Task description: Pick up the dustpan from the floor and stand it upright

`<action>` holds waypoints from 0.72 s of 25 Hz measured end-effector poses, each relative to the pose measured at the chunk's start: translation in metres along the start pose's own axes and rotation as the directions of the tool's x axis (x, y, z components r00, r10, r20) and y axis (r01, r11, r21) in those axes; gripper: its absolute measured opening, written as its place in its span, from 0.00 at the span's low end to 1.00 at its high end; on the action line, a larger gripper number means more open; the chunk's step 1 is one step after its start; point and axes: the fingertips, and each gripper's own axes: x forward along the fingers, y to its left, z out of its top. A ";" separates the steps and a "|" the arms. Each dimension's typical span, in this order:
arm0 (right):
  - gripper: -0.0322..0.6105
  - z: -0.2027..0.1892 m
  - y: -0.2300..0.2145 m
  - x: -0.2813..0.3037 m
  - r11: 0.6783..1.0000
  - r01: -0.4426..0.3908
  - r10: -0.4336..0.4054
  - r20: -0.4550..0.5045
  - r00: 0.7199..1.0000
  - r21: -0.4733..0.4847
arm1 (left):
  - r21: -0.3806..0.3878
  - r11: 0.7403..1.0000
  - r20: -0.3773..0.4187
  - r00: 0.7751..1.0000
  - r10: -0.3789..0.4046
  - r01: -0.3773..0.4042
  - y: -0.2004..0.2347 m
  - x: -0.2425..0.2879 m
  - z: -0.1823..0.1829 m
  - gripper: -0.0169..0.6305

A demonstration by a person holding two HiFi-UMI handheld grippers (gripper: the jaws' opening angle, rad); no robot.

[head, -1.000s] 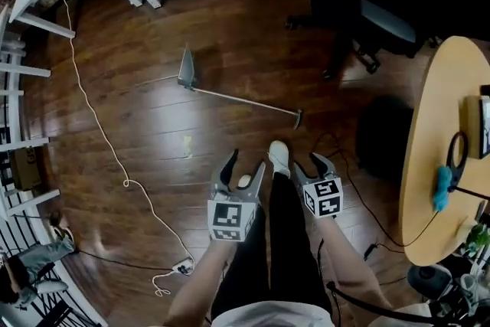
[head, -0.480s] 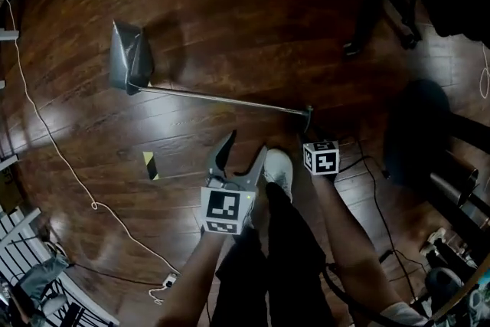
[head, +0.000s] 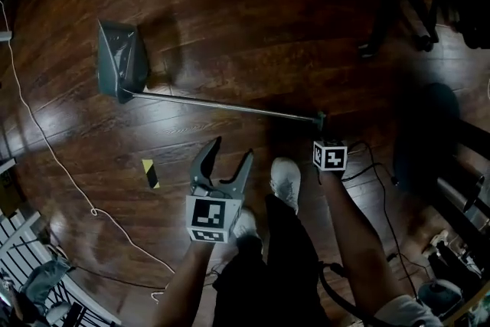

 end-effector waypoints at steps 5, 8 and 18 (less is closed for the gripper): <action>0.17 0.070 0.027 -0.121 0.997 -0.019 0.029 0.151 0.988 -0.069 | -0.001 1.000 0.001 1.000 0.020 -0.020 -0.024 -0.059 0.053 0.48; 0.17 0.121 0.048 -0.210 0.992 0.014 0.015 0.232 0.973 -0.125 | -0.010 1.000 0.041 0.999 0.020 -0.019 -0.051 -0.101 0.101 0.49; 0.17 0.218 0.145 -0.453 0.866 0.238 -0.046 0.403 0.914 -0.440 | -0.074 0.995 0.185 0.980 0.076 -0.063 -0.107 -0.253 0.237 0.48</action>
